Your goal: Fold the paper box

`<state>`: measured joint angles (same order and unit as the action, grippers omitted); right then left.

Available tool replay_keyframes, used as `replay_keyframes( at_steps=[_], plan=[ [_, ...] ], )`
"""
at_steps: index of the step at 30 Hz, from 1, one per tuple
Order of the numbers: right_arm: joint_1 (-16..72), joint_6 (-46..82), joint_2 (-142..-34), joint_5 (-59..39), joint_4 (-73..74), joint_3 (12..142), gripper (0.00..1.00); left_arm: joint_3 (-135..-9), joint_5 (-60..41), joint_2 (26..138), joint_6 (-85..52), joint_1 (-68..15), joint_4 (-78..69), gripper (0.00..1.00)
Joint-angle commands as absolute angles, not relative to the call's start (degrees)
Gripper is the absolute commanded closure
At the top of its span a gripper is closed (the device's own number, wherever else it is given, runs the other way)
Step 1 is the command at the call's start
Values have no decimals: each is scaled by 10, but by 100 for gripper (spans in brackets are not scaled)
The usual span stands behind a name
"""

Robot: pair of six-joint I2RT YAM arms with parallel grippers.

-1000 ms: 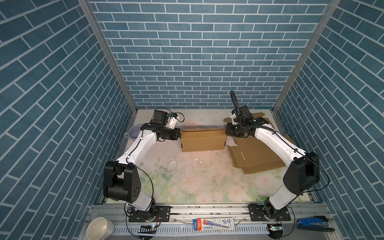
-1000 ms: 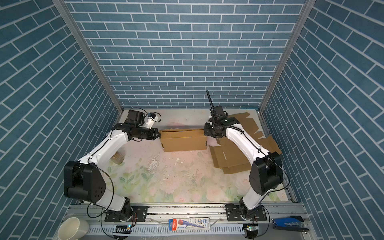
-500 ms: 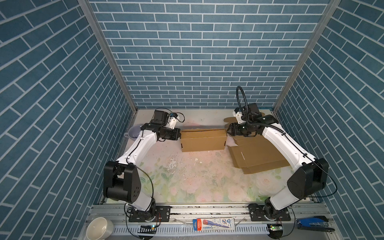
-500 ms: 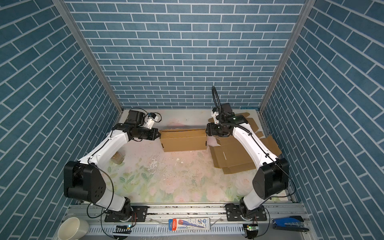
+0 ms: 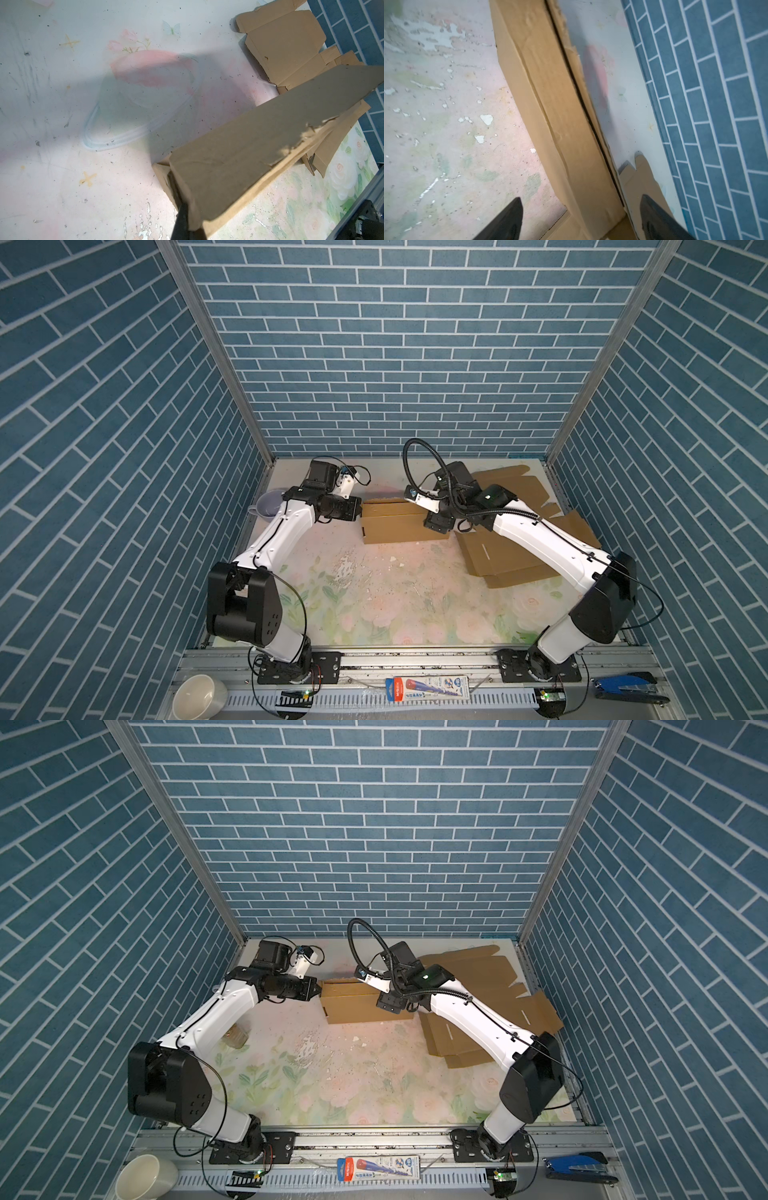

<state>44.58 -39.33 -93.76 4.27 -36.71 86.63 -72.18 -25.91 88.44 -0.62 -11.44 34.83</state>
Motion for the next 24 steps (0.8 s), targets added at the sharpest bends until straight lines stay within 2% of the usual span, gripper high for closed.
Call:
replay_keyframes(
  at_steps=[1,12,21,24],
  plan=[
    [453,-499,-962,59,-335,893,12,-707,-245,904,-2,-126,425,100],
    [466,-554,-1003,96,-259,877,19,-715,-248,913,2,-131,428,100],
    [477,-558,-999,104,-212,821,44,-719,-251,916,2,-134,428,99],
    [479,-551,-999,105,-196,805,57,-721,-257,914,3,-136,429,98]
  ],
)
